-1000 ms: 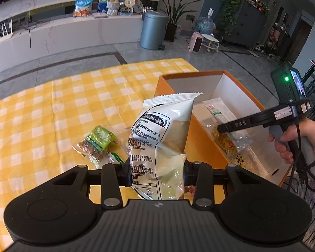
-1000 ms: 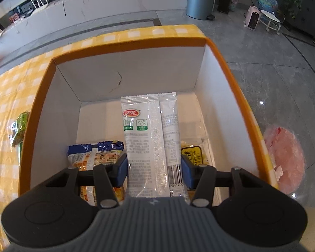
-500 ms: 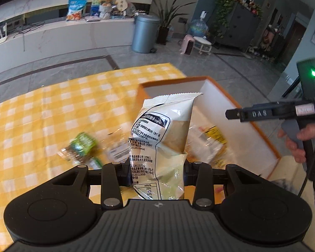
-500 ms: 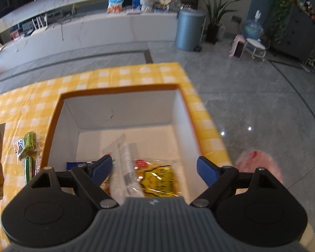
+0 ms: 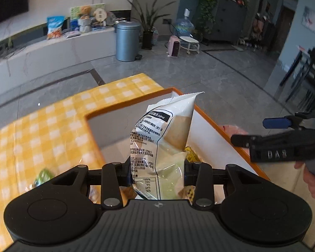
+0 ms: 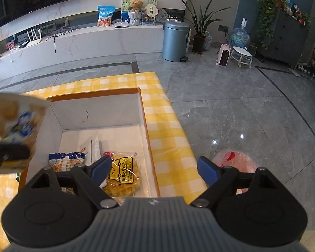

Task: Organize snacks
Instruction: 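Lower the white-and-green chip bag into the box with the left tool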

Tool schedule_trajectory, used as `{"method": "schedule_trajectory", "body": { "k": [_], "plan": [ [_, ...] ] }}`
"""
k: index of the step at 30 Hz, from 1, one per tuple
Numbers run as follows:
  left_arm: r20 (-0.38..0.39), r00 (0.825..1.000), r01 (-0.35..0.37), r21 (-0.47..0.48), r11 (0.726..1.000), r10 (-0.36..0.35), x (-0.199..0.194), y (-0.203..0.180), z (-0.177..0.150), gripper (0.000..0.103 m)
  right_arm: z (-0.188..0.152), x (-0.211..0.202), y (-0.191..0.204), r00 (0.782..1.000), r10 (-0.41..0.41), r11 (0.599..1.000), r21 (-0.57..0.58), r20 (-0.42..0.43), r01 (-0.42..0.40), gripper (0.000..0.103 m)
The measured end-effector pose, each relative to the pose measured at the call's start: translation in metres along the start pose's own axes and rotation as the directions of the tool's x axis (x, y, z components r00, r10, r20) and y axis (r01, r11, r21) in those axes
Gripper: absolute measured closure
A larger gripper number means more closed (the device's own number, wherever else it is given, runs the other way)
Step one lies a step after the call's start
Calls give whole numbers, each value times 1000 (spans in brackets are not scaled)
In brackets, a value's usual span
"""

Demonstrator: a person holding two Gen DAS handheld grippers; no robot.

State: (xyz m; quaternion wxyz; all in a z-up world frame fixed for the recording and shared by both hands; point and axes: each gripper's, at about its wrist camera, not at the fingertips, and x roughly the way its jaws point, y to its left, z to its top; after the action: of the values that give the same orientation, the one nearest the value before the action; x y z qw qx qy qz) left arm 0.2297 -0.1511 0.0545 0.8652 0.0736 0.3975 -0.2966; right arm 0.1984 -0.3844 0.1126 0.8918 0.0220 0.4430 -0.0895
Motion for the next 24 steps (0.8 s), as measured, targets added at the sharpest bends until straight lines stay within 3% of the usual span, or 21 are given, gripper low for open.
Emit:
{"method": "schedule_trajectory", "body": {
  "k": [5, 10, 16, 18, 22, 24],
  "plan": [
    [-17, 998, -57, 147, 987, 61, 33, -20, 22, 59, -2, 4, -6, 1000, 24, 1000, 2, 13, -24, 17],
    [-20, 986, -148, 318, 937, 163, 72, -42, 28, 59, -2, 11, -15, 999, 43, 999, 17, 15, -44, 17],
    [-71, 980, -146, 386, 911, 187, 116, -58, 26, 58, -2, 26, -29, 998, 60, 995, 82, 10, -61, 17],
    [-60, 980, -148, 402, 904, 187, 123, -62, 24, 53, -2, 32, -31, 998, 64, 993, 98, 3, -64, 17],
    [-19, 980, -164, 475, 864, 197, 134, -69, 21, 12, -2, 45, -33, 998, 63, 994, 95, -31, -60, 17],
    [26, 976, -198, 511, 836, 215, 134, -74, 16, 12, -3, 48, -36, 997, 67, 993, 102, -40, -62, 17]
  ]
}}
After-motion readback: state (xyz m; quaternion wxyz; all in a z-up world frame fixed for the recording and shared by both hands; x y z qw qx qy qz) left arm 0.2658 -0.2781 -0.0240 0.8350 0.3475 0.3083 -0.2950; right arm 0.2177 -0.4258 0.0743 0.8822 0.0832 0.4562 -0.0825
